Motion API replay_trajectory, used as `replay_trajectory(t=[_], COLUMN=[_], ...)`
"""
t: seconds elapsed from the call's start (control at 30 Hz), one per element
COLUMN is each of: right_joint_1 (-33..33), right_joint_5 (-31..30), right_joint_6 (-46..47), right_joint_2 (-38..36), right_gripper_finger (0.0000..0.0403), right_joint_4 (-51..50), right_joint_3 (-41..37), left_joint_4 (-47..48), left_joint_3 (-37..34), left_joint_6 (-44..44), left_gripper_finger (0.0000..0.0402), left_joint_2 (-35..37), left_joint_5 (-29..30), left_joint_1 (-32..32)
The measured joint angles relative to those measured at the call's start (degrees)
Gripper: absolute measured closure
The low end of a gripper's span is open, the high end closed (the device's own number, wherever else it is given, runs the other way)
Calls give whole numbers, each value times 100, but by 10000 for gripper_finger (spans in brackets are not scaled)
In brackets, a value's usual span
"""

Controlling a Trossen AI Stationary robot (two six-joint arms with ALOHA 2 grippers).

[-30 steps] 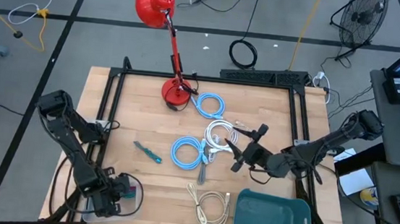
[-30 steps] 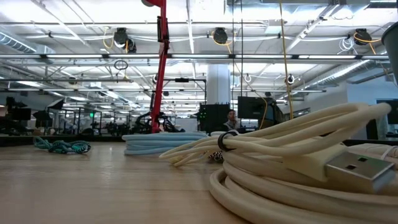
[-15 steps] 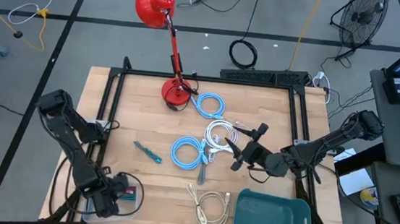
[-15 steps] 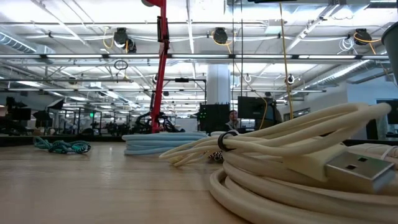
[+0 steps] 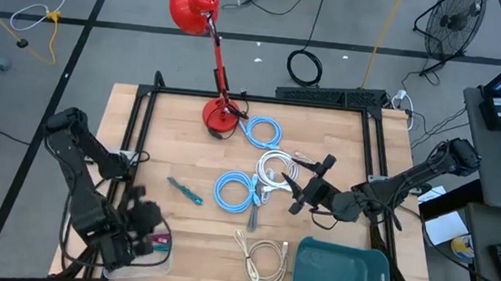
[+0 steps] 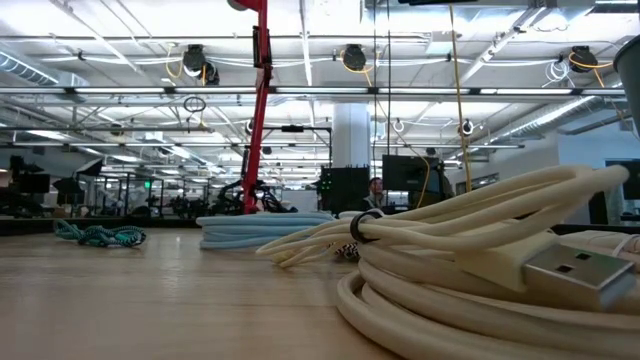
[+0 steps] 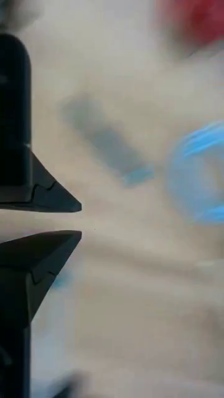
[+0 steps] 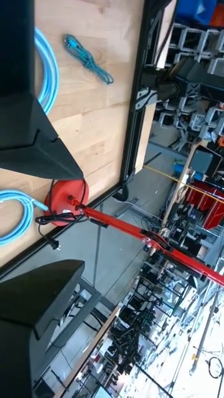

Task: Pick & Place USB Port
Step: Put the top brown charger cable into the blue bin

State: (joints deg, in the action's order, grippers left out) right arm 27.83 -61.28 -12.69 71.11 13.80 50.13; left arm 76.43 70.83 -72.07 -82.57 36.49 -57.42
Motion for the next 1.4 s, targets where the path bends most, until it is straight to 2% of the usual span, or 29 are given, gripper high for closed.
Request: replay_trajectory(t=[0.1,0.2,0.27,0.33,0.43,0.53,0.6,0.77,0.9,1.03,1.1,1.2,1.3,1.37,1.4], right_joint_1=[0,0,0,0,0,0,-3,-78,-266,-552,-672,-779,-865,-935,-986], right_joint_5=[0,2,2,2,2,2,2,1,-2,0,0,34,605,1225,1594], right_joint_6=[-4,-11,0,0,0,-1,-20,-31,-39,-29,-9,0,110,233,313], right_joint_2=[0,0,0,0,-2,-2,-2,-2,-2,-2,-2,-2,-2,-2,-2], right_gripper_finger=[190,190,190,190,190,190,190,190,190,190,190,190,190,190,190], right_joint_4=[-55,-63,-67,-83,-80,-83,-99,-291,-429,-550,-593,-621,-684,-737,-793], right_joint_3=[0,0,0,0,0,1,0,0,0,0,0,0,0,0,2], left_joint_4=[539,1293,1360,1256,1155,915,605,-696,-1911,-2938,-3951,-5756,-7359,-7938,-7995], left_joint_3=[-15,-22,-99,-173,-297,-488,-655,-1328,-1821,-1855,-1849,-1847,-1872,-1893,-1898], left_joint_6=[-57,-725,-1060,-1183,-1770,-2341,-2393,-1490,95,1613,2785,4899,6472,6843,6857], left_gripper_finger=[341,341,341,341,341,341,341,341,341,341,341,341,341,341,341], left_joint_2=[120,154,197,289,341,315,279,116,97,349,489,591,587,513,474], left_joint_5=[1698,3107,4058,4733,5329,5341,5363,4969,4250,3781,3588,2583,1228,695,610], left_joint_1=[166,510,847,1247,2010,2794,3301,3851,3871,3921,3946,4070,4225,4346,4411])
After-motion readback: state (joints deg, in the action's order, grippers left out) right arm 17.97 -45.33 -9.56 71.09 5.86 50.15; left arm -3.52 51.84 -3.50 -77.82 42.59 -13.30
